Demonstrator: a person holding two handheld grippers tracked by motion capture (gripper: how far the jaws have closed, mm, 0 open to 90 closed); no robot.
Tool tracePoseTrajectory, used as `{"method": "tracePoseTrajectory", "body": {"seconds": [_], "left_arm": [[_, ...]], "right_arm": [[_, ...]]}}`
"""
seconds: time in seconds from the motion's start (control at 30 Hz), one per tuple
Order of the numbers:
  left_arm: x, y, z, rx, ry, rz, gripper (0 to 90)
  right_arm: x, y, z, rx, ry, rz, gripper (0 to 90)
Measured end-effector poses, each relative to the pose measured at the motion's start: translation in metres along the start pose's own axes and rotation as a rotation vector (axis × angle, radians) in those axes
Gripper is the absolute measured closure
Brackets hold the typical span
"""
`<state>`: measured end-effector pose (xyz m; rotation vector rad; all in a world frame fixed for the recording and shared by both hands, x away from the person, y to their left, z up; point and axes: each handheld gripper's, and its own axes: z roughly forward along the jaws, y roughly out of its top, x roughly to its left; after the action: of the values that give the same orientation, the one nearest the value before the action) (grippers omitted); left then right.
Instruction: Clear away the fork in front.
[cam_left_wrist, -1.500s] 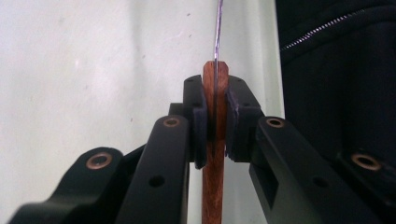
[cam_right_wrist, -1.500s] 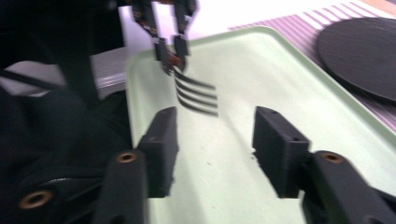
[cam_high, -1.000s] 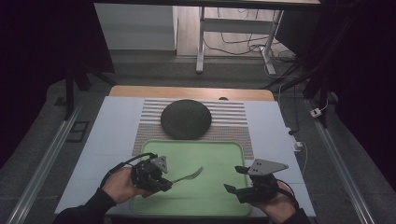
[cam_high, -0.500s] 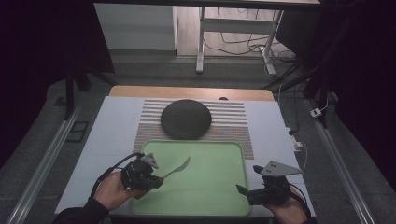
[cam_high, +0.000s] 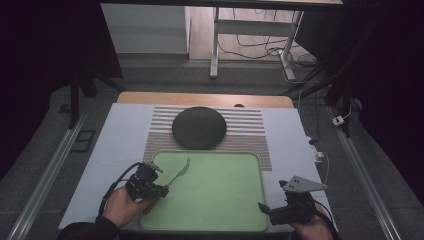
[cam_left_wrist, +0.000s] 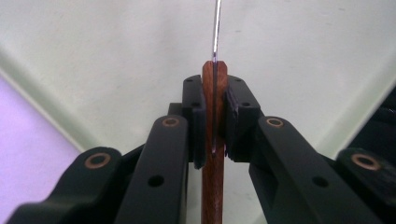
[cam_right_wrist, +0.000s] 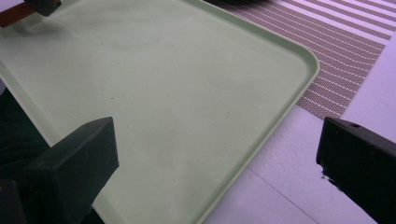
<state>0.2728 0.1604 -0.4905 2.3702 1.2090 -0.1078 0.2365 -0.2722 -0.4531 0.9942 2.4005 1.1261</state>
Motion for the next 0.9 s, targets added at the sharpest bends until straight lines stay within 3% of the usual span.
{"method": "tracePoseTrajectory", "body": {"seconds": [0.17, 0.33, 0.5, 0.67, 0.73, 0.9], "left_arm": [[0.002, 0.003, 0.011, 0.037, 0.034, -0.059, 79.2], [0.0, 0.005, 0.021, 0.083, 0.083, -0.061, 79.0], [-0.003, 0.007, 0.022, 0.086, 0.104, -0.054, 78.0], [-0.001, 0.007, 0.017, 0.064, 0.086, -0.058, 69.8], [-0.001, 0.01, 0.007, 0.012, 0.079, -0.045, 69.2], [0.002, 0.018, -0.001, -0.05, 0.06, -0.018, 75.6]], "right_arm": [[0.0, -0.001, -0.001, 0.003, 0.003, -0.002, 0.0], [0.0, -0.001, -0.001, 0.005, 0.006, -0.001, 0.0], [-0.001, -0.001, -0.001, 0.006, 0.01, 0.003, 0.0], [-0.002, -0.001, -0.002, 0.005, 0.008, 0.013, 0.0], [-0.002, -0.002, -0.002, 0.004, 0.008, 0.014, 0.0], [-0.003, -0.001, -0.002, 0.012, 0.006, 0.016, 0.0]]}}
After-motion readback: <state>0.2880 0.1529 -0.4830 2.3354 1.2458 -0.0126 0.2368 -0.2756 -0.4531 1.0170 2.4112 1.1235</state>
